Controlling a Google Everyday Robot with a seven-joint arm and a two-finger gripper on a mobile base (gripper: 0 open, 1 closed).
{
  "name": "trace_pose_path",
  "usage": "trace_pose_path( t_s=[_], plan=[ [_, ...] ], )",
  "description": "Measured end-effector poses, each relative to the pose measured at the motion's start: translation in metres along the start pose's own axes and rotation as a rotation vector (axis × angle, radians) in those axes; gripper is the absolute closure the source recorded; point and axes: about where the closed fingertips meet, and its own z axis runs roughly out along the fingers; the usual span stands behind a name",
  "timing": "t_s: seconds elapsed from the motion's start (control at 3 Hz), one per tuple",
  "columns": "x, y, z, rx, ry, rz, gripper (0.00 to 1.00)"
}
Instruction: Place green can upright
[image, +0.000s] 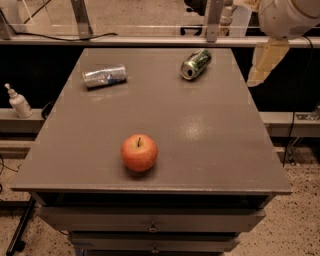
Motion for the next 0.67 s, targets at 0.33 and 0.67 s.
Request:
trace_pose_path(
  t_s=[0.33, 0.67],
  plan=[
    [-0.003, -0.001, 0.009, -0.012, -0.016, -0.036, 0.0],
    [0.015, 0.001, 0.027, -0.038, -0.017, -0.077, 0.0]
  ],
)
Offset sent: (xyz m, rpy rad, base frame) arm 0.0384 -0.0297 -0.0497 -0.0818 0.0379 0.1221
